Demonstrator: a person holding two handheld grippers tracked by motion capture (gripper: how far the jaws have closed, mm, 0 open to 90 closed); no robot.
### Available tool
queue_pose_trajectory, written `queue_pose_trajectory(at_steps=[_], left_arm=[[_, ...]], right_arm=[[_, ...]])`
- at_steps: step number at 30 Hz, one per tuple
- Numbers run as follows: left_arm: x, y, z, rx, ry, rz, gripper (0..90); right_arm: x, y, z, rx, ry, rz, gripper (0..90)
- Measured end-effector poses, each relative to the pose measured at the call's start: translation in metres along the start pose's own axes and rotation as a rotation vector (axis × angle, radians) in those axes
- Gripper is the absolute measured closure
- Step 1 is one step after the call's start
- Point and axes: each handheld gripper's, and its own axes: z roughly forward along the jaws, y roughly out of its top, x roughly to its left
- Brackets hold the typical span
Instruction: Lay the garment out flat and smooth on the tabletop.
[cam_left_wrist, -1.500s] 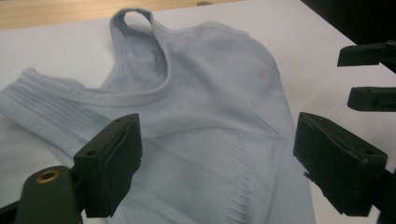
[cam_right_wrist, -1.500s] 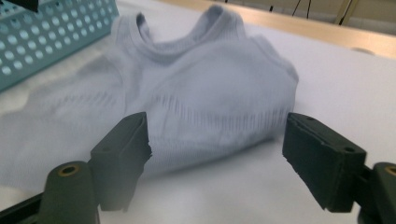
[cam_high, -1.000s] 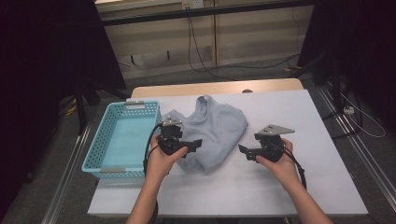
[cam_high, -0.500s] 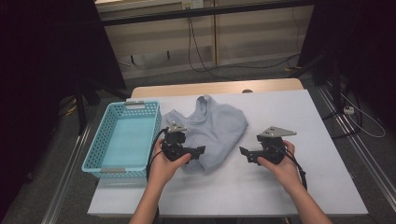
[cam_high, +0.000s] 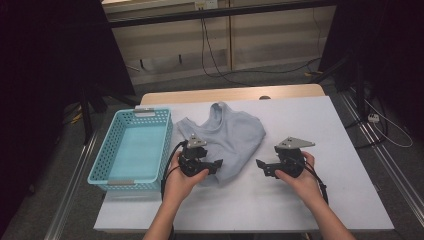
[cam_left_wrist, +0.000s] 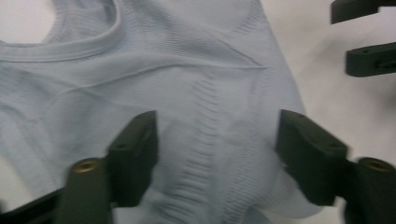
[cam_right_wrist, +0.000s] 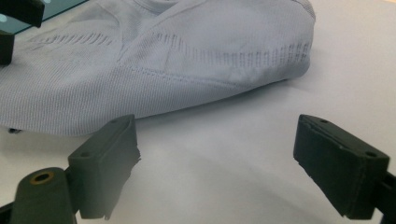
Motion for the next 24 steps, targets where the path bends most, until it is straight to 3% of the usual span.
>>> queue_pose_trajectory(at_steps=[8, 12, 14, 16, 19, 24], left_arm=[[-0.001, -0.006, 0.012, 0.063, 0.008, -0.001, 43.9], [-0.001, -0.008, 0.015, 0.093, 0.016, -0.006, 57.4], [-0.003, -0.008, 0.015, 0.114, 0.015, -0.006, 75.0], [-0.003, -0.007, 0.014, 0.119, 0.015, -0.012, 77.9], [-0.002, -0.003, 0.008, 0.108, 0.011, -0.021, 80.0], [0.001, 0.005, -0.007, 0.049, 0.01, -0.039, 80.7]], right_arm=[[0.0, -0.001, 0.0, 0.003, 0.003, -0.004, 13.6], [0.001, -0.002, 0.001, 0.011, 0.0, -0.007, 13.6], [0.001, -0.003, 0.002, 0.015, 0.004, -0.004, 13.6], [0.001, -0.004, 0.002, 0.016, 0.006, -0.003, 13.6], [0.001, -0.004, 0.003, 0.022, 0.007, -0.003, 14.4], [0.004, -0.004, 0.003, 0.012, 0.015, -0.011, 15.3]])
